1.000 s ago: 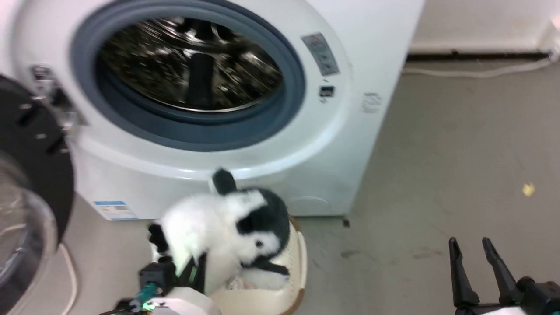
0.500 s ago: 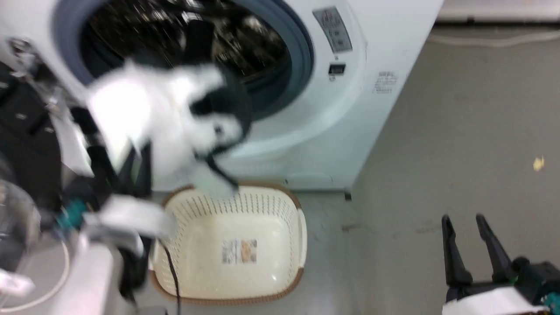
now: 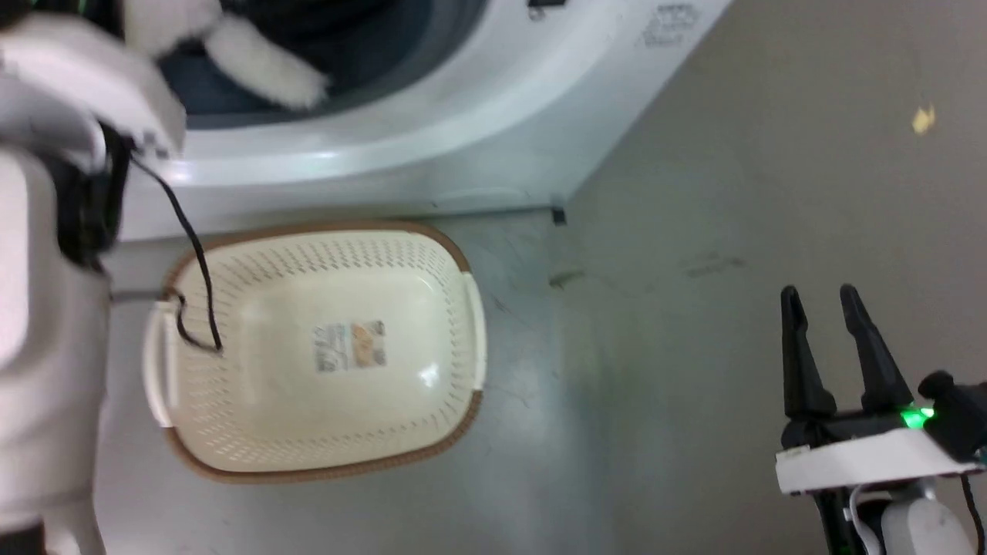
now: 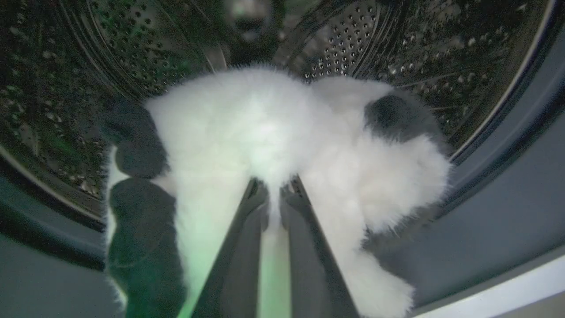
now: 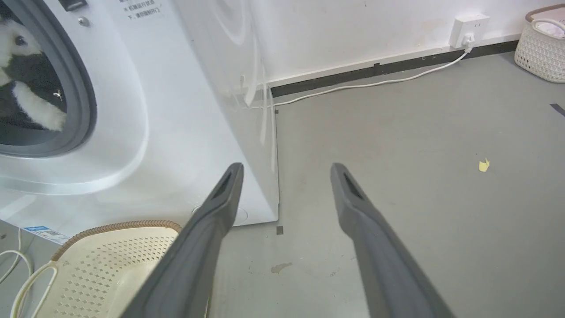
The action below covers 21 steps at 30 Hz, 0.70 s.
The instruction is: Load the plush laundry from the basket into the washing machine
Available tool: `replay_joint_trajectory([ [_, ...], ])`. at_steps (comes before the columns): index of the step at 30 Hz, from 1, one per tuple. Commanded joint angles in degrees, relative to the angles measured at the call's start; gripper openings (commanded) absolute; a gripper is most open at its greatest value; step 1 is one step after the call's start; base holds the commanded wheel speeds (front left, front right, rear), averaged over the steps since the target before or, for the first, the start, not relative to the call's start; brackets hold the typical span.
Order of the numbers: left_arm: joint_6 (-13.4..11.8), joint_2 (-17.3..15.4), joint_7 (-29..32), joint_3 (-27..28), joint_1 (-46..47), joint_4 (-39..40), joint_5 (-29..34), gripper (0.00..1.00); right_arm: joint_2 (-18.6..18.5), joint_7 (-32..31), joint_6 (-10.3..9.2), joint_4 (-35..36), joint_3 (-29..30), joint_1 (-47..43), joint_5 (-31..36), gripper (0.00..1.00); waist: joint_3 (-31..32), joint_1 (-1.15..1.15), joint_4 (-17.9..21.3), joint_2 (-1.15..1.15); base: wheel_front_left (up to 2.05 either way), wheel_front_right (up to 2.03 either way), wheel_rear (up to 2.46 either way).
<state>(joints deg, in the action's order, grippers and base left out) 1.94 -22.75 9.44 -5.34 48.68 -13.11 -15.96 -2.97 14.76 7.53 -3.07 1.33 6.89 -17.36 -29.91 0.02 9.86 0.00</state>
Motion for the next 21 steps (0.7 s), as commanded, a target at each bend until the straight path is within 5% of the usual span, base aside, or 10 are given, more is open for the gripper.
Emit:
replay_joint_trajectory([
  [1,0.6,-0.6,1.1,-1.2,3.9,-2.7,1.5,0.0,0.1,0.2,-0.04,-0.2,-0.3,1.4,-0.6,1.0,-4.1,-0.02,3.3,0.0,0.0,0.0,0.0],
  [12,0.1,-2.8,3.7,-3.7,25.3,-23.1,5.7,0.0,0.1,0.2,-0.04,-0.7,-1.4,4.2,-2.4,1.0,-9.6,-0.02,6.8,0.0,0.0,0.0,0.0],
  [21,1.9,-3.7,9.3,-7.7,29.7,-36.1,7.9,0.0,0.1,0.2,-0.04,-0.8,-1.3,4.4,-2.7,1.0,-11.1,-0.02,6.5,0.0,0.0,0.0,0.0],
])
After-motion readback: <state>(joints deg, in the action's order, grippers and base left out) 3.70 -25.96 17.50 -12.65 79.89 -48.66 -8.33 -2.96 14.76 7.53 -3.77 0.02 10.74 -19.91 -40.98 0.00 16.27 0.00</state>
